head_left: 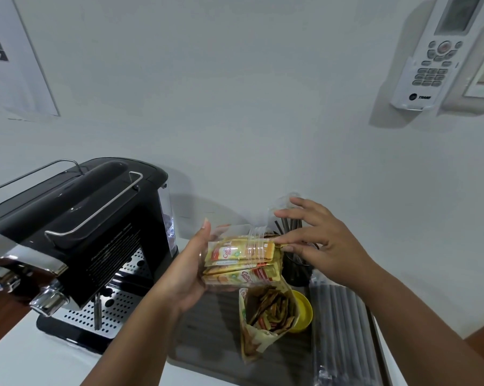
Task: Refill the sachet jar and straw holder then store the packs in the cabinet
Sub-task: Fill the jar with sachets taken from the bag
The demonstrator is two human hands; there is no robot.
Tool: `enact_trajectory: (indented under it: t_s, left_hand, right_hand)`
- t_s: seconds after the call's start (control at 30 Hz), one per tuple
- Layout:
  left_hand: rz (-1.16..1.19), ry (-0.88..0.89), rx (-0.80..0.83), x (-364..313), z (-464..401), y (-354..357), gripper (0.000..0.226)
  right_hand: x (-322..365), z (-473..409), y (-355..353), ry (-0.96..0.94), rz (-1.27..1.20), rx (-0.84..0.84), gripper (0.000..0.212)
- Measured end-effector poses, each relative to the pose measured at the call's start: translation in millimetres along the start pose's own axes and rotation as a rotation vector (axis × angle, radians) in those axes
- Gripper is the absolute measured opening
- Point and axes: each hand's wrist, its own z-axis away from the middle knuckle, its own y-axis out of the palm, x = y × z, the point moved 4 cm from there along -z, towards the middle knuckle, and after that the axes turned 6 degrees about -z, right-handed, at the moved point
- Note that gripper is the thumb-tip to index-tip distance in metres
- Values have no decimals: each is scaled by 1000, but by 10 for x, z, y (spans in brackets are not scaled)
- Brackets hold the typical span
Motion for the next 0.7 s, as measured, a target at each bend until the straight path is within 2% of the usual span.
enact_trajectory:
  t_s: [0.1, 0.2, 0.3, 0.37, 0.47, 0.6, 0.7]
  left_hand:
    - [28, -2, 0, -19, 0, 16, 60]
    - [46, -8, -13, -27, -12, 6, 59]
    - [39, 2, -20, -19, -24, -6, 59]
    - [42, 7, -25, -7, -29, 2, 60]
    - [40, 17, -31, 14, -29, 18, 61]
    - [33, 28, -15, 20, -13, 35, 62]
    - [33, 31, -26, 32, 3, -11, 62]
  right_hand:
    - [12, 7, -19, 25, -41, -14, 29]
    - [41, 56, 10, 129, -149, -27, 34]
    - [163, 183, 150, 215, -248, -158, 49]
    - [298, 285, 345, 192, -235, -234, 65]
    - [402, 347, 615, 136, -155, -209, 77]
    - [382, 292, 669, 140, -107, -114, 80]
    - [280, 336, 564, 200, -217, -170, 74]
